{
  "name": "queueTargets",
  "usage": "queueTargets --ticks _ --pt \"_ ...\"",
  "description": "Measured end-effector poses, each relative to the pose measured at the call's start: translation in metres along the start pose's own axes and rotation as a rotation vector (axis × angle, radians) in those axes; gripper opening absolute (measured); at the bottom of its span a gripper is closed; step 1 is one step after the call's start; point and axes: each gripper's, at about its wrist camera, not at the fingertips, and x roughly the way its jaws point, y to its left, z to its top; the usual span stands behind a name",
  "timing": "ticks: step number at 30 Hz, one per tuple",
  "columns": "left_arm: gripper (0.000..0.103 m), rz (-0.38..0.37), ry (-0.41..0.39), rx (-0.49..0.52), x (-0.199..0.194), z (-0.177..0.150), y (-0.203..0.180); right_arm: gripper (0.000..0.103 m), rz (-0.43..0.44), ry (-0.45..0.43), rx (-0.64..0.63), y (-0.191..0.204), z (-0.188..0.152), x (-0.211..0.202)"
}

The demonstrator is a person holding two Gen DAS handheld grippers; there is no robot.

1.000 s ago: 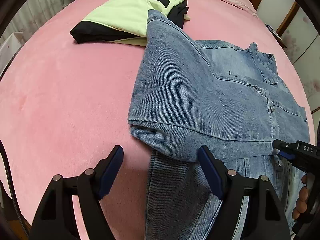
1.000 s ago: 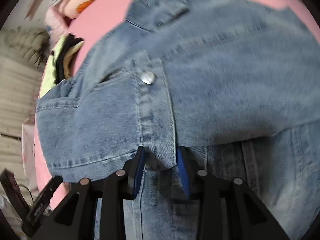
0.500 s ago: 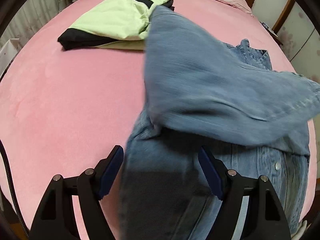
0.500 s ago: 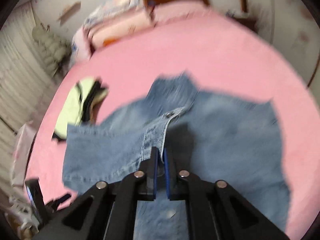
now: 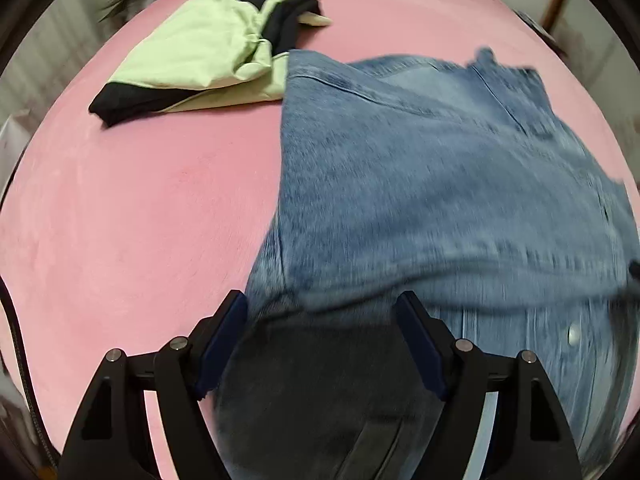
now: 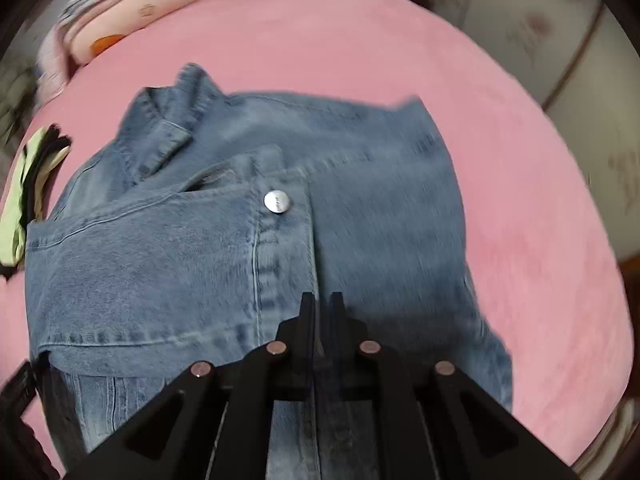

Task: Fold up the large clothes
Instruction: 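Grasp the jacket side edge with the right tool and fold it toward the placket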

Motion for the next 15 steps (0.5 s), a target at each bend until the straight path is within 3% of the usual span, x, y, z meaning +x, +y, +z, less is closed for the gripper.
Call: queueTargets --ticks 3,7,15 --pt "0.076 -0.029 -0.004 0.022 -0.017 -0.003 0.005 0.007 0.042 0.009 0.077 -0.015 -0.005 -0.004" --pt "0.076 -0.063 -0.077 -0.005 -0.035 0.014 0.006 0.007 0.060 -0.033 0.047 -0.009 -0.002 -0.020" --pt "0.076 -0.121 -0.134 0.000 -0.007 0.072 -0.041 0.007 0.252 -0.050 -0.124 0.088 0.008 -0.024"
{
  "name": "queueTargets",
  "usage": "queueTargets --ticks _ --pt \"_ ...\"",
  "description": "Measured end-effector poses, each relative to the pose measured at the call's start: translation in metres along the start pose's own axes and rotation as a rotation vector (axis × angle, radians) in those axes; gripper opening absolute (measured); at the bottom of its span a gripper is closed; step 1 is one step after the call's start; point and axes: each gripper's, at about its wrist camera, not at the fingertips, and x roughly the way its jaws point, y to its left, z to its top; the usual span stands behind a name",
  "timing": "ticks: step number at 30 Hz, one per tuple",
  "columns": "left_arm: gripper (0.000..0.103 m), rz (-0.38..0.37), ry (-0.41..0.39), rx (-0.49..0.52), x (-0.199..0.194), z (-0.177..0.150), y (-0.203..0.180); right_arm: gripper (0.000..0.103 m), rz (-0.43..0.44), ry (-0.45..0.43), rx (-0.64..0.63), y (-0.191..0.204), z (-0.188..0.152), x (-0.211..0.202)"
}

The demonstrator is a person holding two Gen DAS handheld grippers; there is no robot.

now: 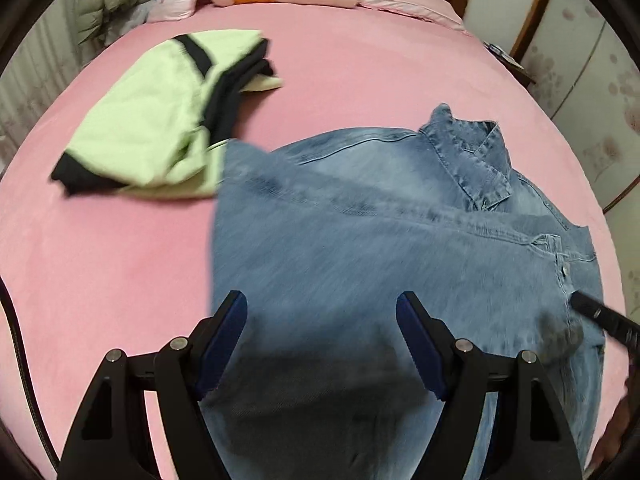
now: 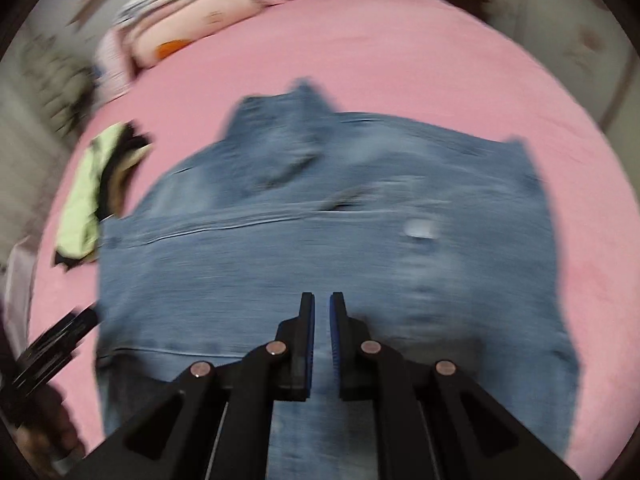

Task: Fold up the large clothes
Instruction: 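Grasp the jacket side edge with the right tool and fold it toward the placket, then open the right tool and withdraw it from the folded jacket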

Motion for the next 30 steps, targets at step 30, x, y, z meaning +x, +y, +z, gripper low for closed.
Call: queueTargets --ticks 30 --pt "0.081 0.028 0.113 -0.053 0.032 0.025 0.000 0.007 -0.149 -0.008 0.133 -0.106 -0.006 -0.003"
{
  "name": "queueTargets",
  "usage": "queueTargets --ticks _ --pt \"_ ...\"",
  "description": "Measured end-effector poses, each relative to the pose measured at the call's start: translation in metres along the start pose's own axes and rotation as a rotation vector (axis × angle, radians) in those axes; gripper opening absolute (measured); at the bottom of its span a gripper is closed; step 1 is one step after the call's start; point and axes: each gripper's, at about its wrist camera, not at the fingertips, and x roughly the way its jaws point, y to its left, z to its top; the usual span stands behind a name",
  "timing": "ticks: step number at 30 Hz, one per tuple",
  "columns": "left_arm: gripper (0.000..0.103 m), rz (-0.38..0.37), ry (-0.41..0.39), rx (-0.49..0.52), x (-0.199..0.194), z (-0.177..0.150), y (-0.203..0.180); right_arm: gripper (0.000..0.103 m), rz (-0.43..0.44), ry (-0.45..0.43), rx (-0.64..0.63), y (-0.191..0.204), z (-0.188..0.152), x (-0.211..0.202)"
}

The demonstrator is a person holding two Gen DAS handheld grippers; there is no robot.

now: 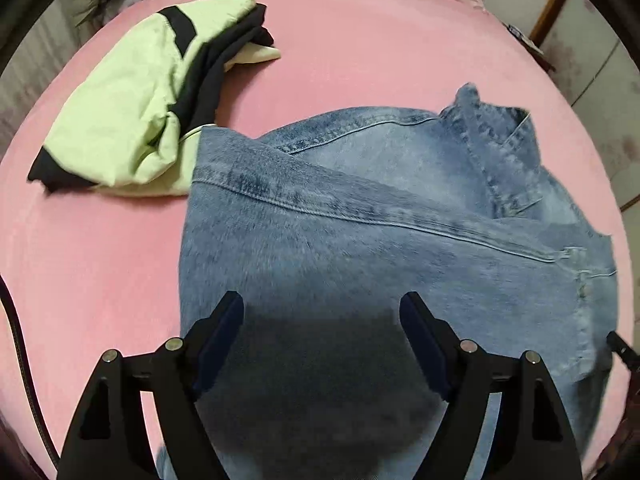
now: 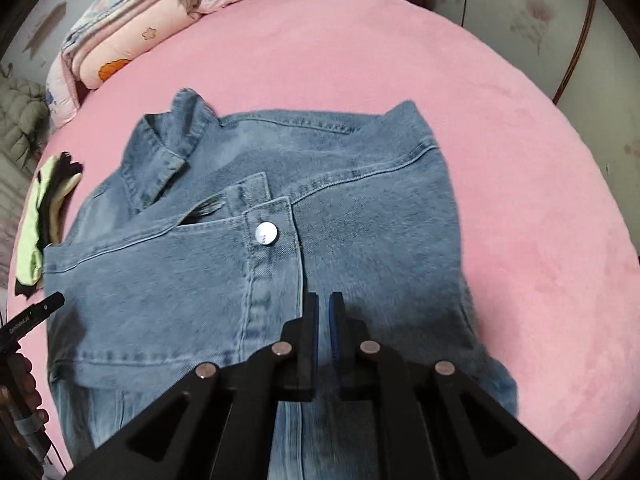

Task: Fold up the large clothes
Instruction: 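Open the right tool and withdraw it from the folded jacket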

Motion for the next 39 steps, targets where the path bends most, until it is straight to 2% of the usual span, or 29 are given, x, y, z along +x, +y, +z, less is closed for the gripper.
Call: queueTargets --ticks 4,11,20,30,39 --pt "0.082 -0.022 -0.008 -0.015 -0.033 -0.013 -0.008 0.007 0.027 -0.010 -0.027 0.006 0.002 -0.029" --pt "0.082 -0.059 -0.076 -0.017 -0.114 -0.038 -0.026 0.007 0.060 -0.042 -0.054 -0.001 0.006 -0.098" --pt "0.082 -0.052 -0.154 -0.010 -0.211 -0.067 -0.031 0.007 0.105 -0.104 -0.112 -0.002 0.010 -0.167" --pt "0.082 -0.038 -0.200 -0.070 -0.266 -0.097 -0.021 0.007 0.131 -0.129 -0.191 -0.002 -0.015 -0.215" --pt "0.082 0.011 -0.175 -0.077 -0.285 -0.123 -0.006 0.007 0.129 -0.182 -0.268 0.006 -0.059 -0.249"
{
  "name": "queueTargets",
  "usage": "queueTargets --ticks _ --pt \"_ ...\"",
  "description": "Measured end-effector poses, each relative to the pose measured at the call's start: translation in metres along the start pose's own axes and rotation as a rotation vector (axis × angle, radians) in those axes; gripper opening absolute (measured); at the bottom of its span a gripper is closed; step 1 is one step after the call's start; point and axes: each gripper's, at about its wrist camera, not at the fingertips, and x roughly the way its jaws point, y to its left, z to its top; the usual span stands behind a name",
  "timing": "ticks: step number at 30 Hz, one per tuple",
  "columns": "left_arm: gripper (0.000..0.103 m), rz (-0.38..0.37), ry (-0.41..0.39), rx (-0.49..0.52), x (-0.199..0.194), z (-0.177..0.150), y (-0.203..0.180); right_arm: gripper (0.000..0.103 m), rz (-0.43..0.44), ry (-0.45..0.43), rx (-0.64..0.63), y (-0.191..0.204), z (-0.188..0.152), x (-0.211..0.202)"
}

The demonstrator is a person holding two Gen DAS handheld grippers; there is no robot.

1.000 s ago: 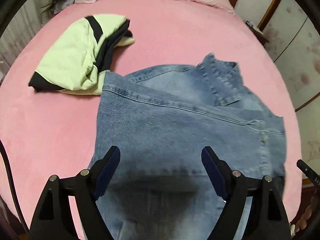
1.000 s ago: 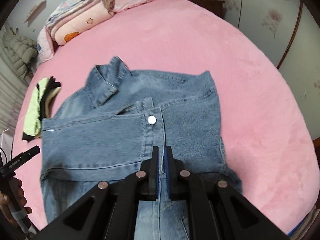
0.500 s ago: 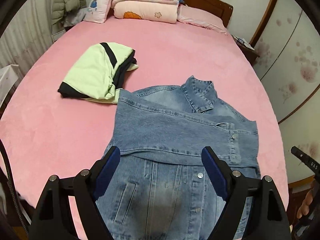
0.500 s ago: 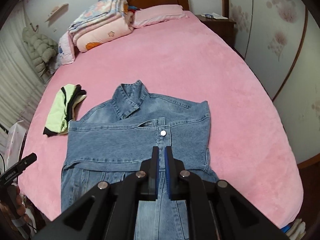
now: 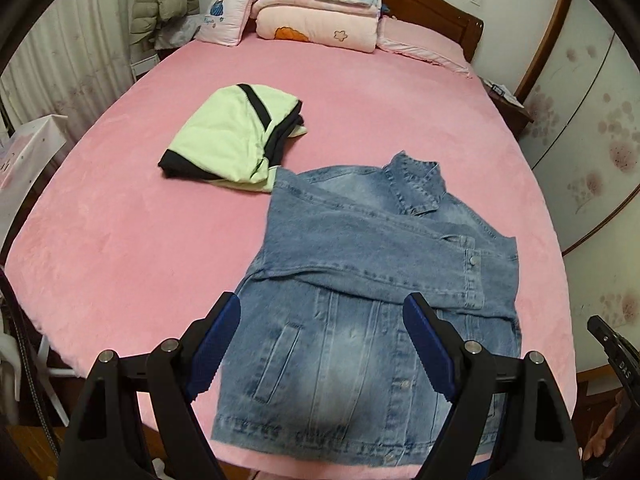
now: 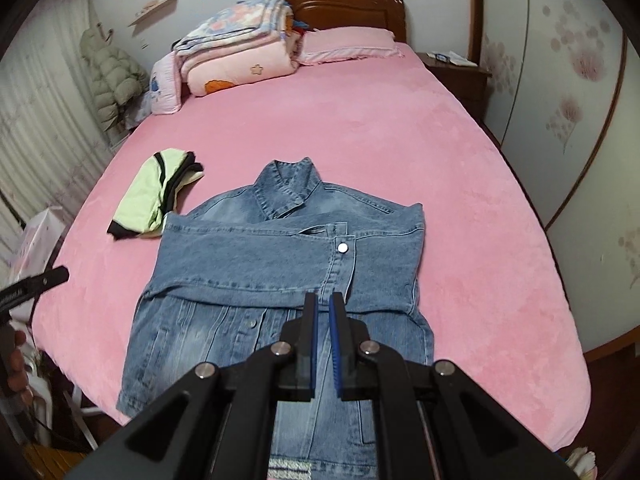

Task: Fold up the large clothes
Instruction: 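Open the right tool and withdraw it from the folded jacket, then grasp the jacket hem with the left tool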

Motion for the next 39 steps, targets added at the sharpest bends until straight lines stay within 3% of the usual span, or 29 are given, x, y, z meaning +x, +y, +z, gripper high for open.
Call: queueTargets --ticks 6,15,22,29,33,39 --pt "0.082 0.003 0.018 0.027 -0.006 -0.016 0.015 0.007 0.000 -0.027 0.006 0.012 -0.018 -0.021" --pt "0.082 -0.020 0.112 0.090 0.016 -0.058 0.047 0.008 -0.043 -0.048 0.111 0.014 -0.060 -0.028" --pt "0.082 -0.076 0.154 0.049 0.041 -0.097 0.084 0.018 -0.079 0.001 0.164 0.011 -0.104 -0.014" --pt "0.082 -0.045 0.151 0.050 0.067 -0.126 0.101 0.019 -0.061 0.020 0.174 0.010 -0.147 0.001" --pt "0.082 -0.044 0.142 0.031 0.078 -0.137 0.110 0.039 -0.061 0.015 0.159 0.011 -0.164 0.006" --pt "0.082 -0.042 0.177 0.055 0.101 -0.155 0.116 0.045 -0.088 0.035 0.148 0.003 -0.185 0.013"
